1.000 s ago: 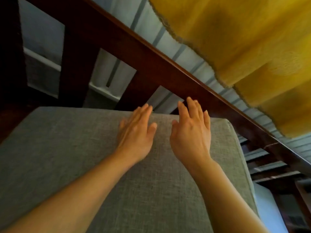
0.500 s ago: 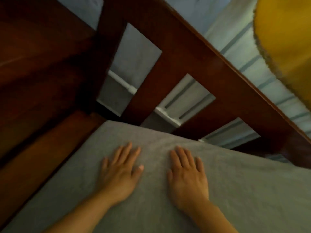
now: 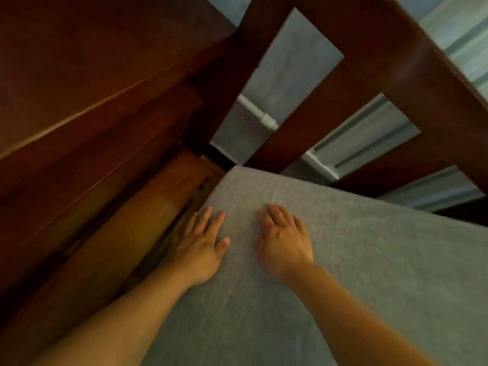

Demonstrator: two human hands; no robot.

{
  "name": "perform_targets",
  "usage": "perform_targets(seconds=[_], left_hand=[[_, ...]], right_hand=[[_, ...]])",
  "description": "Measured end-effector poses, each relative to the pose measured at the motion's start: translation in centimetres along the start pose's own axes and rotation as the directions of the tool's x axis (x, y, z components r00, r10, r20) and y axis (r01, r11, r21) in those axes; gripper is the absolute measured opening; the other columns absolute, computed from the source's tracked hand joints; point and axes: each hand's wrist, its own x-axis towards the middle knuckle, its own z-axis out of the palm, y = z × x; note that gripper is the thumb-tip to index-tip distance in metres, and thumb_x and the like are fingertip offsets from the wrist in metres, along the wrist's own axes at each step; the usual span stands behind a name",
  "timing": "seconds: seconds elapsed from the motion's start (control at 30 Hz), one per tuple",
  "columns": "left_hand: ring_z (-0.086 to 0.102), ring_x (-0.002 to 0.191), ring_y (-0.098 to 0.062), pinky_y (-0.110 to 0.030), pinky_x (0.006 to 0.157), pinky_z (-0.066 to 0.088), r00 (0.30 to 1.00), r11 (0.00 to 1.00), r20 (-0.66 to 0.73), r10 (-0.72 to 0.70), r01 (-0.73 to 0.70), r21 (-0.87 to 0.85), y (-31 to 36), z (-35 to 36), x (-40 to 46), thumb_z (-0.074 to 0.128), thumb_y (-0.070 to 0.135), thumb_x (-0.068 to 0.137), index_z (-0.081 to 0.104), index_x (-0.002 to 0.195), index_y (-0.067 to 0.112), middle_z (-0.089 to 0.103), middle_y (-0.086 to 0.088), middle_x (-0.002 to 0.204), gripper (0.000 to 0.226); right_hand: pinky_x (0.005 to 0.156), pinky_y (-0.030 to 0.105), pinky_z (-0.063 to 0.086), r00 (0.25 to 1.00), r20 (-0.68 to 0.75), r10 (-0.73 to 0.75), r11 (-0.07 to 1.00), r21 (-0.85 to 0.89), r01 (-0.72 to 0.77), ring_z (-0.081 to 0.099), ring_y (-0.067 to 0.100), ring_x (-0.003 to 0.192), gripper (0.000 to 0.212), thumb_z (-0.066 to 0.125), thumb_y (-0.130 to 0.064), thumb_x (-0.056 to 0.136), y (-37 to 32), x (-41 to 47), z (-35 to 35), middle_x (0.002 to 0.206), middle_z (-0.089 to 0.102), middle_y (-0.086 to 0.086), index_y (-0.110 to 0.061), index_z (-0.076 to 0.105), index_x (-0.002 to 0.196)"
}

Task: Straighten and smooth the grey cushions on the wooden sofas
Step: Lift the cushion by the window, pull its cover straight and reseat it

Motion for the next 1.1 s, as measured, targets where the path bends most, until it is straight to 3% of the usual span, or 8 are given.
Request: perform_targets(seconds=[0.13, 0.3, 0.43, 0.5, 0.67, 0.83, 1.0, 1.1], left_hand=[[-0.009, 0.146, -0.009, -0.03, 0.117, 0.003, 0.993, 0.998, 0.103, 0.063, -0.061, -0.021, -0.6, -0.2, -7.4, 0.025, 0.04, 0.102, 0.0, 0.153, 0.027, -0.012, 0.008, 0.159, 0.058], [-0.004, 0.145, -0.004, -0.038, 0.117, 0.008, 0.986, 0.984, -0.055, 0.157, -0.16, -0.077, 0.8, -3.3, -12.2, 0.028, 0.03, 0.103, 0.011, 0.152, 0.026, -0.002, 0.011, 0.159, 0.052], [0.014, 0.145, -0.011, -0.048, 0.114, 0.016, 0.883, 0.94, -0.4, 0.245, -0.317, -0.124, 1.8, -5.5, -13.5, 0.025, 0.046, 0.095, 0.031, 0.147, 0.025, 0.02, 0.008, 0.156, 0.056], [0.013, 0.145, -0.012, -0.052, 0.112, 0.014, 0.911, 0.959, -0.368, 0.186, -0.25, -0.134, 1.4, -2.9, -14.4, 0.018, 0.053, 0.094, 0.026, 0.149, 0.03, 0.016, 0.011, 0.157, 0.06], [0.021, 0.144, -0.025, -0.067, 0.103, 0.027, 0.998, 0.991, -0.056, 0.005, 0.003, 0.135, 0.9, 6.8, -17.8, 0.014, 0.062, 0.088, 0.027, 0.149, 0.029, 0.018, -0.001, 0.158, 0.07], [0.01, 0.146, -0.016, -0.055, 0.112, 0.008, 0.904, 0.944, -0.422, 0.065, -0.192, -0.266, 11.1, 3.8, -16.8, 0.021, 0.053, 0.092, 0.018, 0.15, 0.027, 0.01, 0.004, 0.159, 0.064], [0.008, 0.147, -0.022, -0.059, 0.112, 0.016, 0.986, 0.991, -0.135, 0.1, -0.085, 0.106, 15.6, 10.7, -19.1, 0.022, 0.053, 0.096, 0.014, 0.151, 0.033, 0.005, 0.003, 0.16, 0.059], [-0.004, 0.147, -0.014, -0.052, 0.116, 0.007, 0.963, 0.993, -0.245, 0.114, -0.121, -0.01, 20.1, 7.2, -18.8, 0.022, 0.049, 0.099, 0.008, 0.151, 0.036, -0.007, 0.011, 0.159, 0.055]], right_hand=[[0.118, 0.037, 0.001, 0.996, 0.092, 0.014, 0.997, 0.077, -0.021, -0.003, 0.021, 0.146, 0.057, 0.038, -0.024, 0.097, -3.5, -6.3, 0.0, 0.16, 0.0, 0.004, -0.017, 0.017, 0.151], [0.119, 0.038, -0.001, 0.997, 0.079, 0.012, 0.971, 0.238, -0.031, -0.007, 0.022, 0.146, 0.067, 0.041, -0.013, 0.093, -7.4, -12.0, -4.1, 0.159, -0.005, 0.008, -0.017, 0.009, 0.152], [0.118, 0.046, 0.009, 0.901, -0.432, 0.026, 0.946, 0.302, 0.117, 0.015, 0.027, 0.145, 0.05, 0.036, -0.019, 0.09, -9.1, -13.0, -9.9, 0.153, 0.025, 0.013, -0.011, 0.041, 0.139], [0.117, 0.047, 0.012, 0.827, -0.552, 0.104, 0.937, 0.332, 0.104, 0.026, 0.027, 0.142, 0.051, 0.032, -0.025, 0.088, -8.4, -14.1, -8.0, 0.149, 0.037, 0.01, -0.011, 0.049, 0.134], [0.113, 0.042, -0.014, 0.996, 0.091, 0.026, 0.997, 0.068, -0.032, -0.006, 0.022, 0.146, 0.063, 0.036, -0.039, 0.097, -3.9, -18.5, 2.1, 0.16, -0.001, 0.002, -0.019, 0.012, 0.152], [0.115, 0.044, 0.0, 0.844, -0.495, 0.205, 0.973, 0.198, -0.12, 0.018, 0.026, 0.144, 0.056, 0.028, -0.03, 0.089, 1.6, -21.6, -4.6, 0.153, 0.03, 0.009, -0.014, 0.042, 0.141], [0.116, 0.041, -0.002, 0.991, -0.062, 0.119, 0.993, 0.03, -0.117, 0.008, 0.022, 0.146, 0.062, 0.032, -0.045, 0.095, 9.0, -28.9, -1.7, 0.159, 0.014, 0.004, -0.016, 0.024, 0.149], [0.116, 0.041, -0.005, 0.906, -0.385, 0.174, 0.984, 0.094, -0.149, 0.002, 0.024, 0.146, 0.057, 0.037, -0.033, 0.097, 10.5, -30.4, -5.8, 0.158, 0.014, 0.008, -0.014, 0.023, 0.149]])
